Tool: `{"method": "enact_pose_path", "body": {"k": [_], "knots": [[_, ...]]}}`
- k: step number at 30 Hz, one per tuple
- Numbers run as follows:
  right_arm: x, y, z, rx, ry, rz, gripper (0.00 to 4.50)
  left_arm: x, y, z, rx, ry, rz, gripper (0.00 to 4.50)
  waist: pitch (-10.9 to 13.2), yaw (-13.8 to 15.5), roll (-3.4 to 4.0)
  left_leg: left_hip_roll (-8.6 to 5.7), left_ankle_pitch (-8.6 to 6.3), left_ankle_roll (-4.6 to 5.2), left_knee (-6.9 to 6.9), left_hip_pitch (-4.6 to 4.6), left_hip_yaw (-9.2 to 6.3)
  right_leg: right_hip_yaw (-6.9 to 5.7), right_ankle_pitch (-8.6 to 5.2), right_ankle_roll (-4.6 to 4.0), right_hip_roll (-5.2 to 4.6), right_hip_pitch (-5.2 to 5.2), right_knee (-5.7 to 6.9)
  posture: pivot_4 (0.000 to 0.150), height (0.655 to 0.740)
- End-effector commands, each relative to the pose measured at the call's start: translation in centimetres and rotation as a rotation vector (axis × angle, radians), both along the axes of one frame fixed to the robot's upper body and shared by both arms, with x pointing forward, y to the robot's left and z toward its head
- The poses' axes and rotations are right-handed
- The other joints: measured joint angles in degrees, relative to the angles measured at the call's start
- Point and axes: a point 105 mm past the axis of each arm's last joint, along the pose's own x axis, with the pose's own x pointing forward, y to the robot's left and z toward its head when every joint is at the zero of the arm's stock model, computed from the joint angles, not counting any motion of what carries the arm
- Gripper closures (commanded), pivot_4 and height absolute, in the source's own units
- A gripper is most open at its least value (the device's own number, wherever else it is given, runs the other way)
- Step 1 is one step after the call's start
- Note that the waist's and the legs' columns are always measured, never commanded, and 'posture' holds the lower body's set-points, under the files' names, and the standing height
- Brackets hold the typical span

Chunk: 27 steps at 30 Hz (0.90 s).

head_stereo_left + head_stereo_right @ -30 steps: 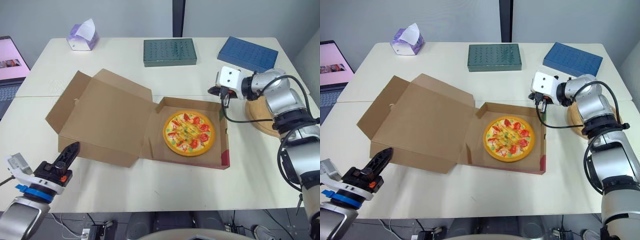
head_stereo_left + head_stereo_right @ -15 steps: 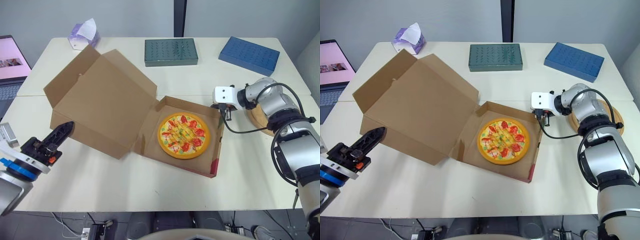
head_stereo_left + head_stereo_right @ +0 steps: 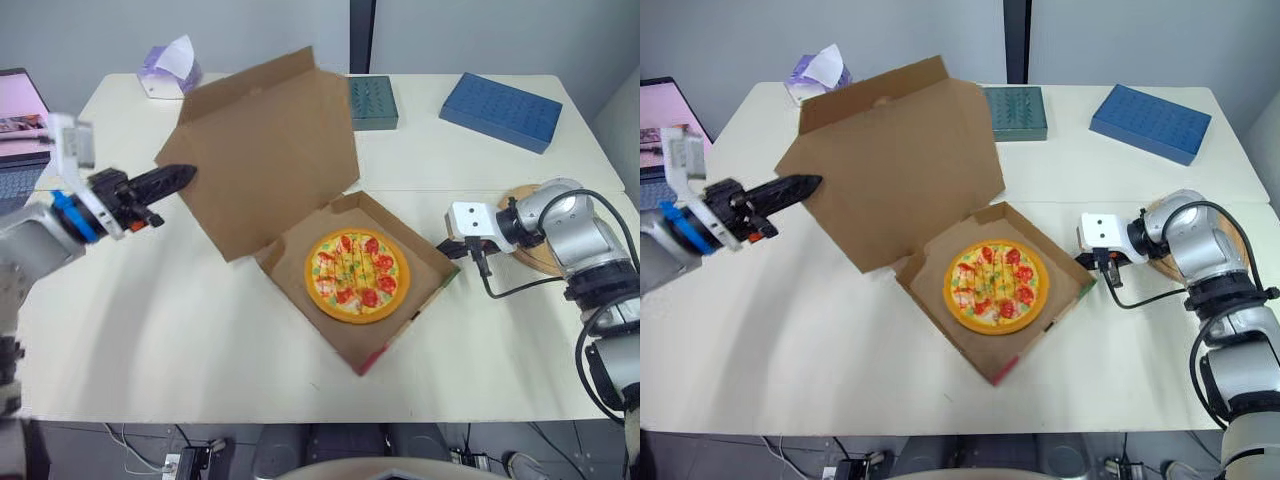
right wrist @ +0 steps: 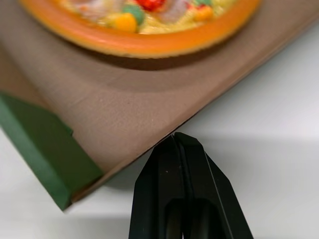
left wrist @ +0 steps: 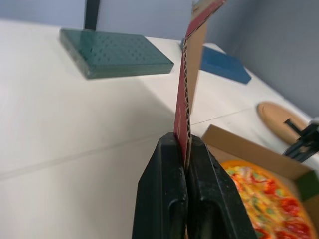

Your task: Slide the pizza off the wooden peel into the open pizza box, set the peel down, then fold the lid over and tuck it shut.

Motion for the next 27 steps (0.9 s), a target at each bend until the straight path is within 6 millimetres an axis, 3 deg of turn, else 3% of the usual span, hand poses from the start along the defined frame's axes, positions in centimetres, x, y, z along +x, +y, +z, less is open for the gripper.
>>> {"method": "enact_pose_path", "body": {"k": [1, 8, 16, 21, 27], "knots": [[-1.2, 0.6, 1.5, 0.037, -0.018, 0.016, 4.47, 1.4, -0.5, 1.1, 0.072, -0.082, -0.036, 4.50, 0.00, -0.02, 0.00, 0.00, 0.00, 0.00, 0.01, -0.01, 0.00, 0.00, 0.00, 0.01, 0.00, 0.00, -0.01, 0.150, 0.7400], [-3.8, 1.4, 1.5, 0.100, 0.041, -0.010, 4.47, 4.2, -0.9, 3.3, 0.104, -0.230, -0.071, 4.50, 0.02, -0.18, -0.03, -0.02, 0.00, 0.01, 0.03, -0.07, -0.05, -0.04, 0.01, 0.03, -0.01, -0.06, 0.00, 0.150, 0.7400], [-5.7, 2.8, 0.8, 0.161, 0.073, -0.066, 4.47, 6.6, -2.1, 4.0, 0.110, -0.342, -0.070, 4.50, 0.03, -0.49, -0.05, -0.02, 0.00, 0.01, 0.11, -0.15, -0.08, -0.05, 0.03, 0.05, -0.01, -0.09, 0.01, 0.150, 0.7400], [-6.1, 3.7, 0.6, 0.206, 0.072, -0.105, 4.47, 6.9, -3.5, 3.9, 0.100, -0.367, -0.121, 4.50, 0.03, -0.58, -0.05, -0.04, 0.00, 0.01, 0.31, -0.38, -0.22, -0.14, 0.04, 0.08, -0.01, -0.17, 0.03, 0.150, 0.7400], [-6.8, 4.8, 0.4, 0.255, 0.091, -0.119, 4.47, 6.8, -3.7, 4.6, 0.069, -0.372, -0.153, 4.50, 0.03, -1.03, -0.05, -0.09, -0.01, 0.03, 0.69, -0.66, -0.37, -0.22, 0.08, 0.15, -0.01, -0.22, 0.07, 0.150, 0.7400]]}}
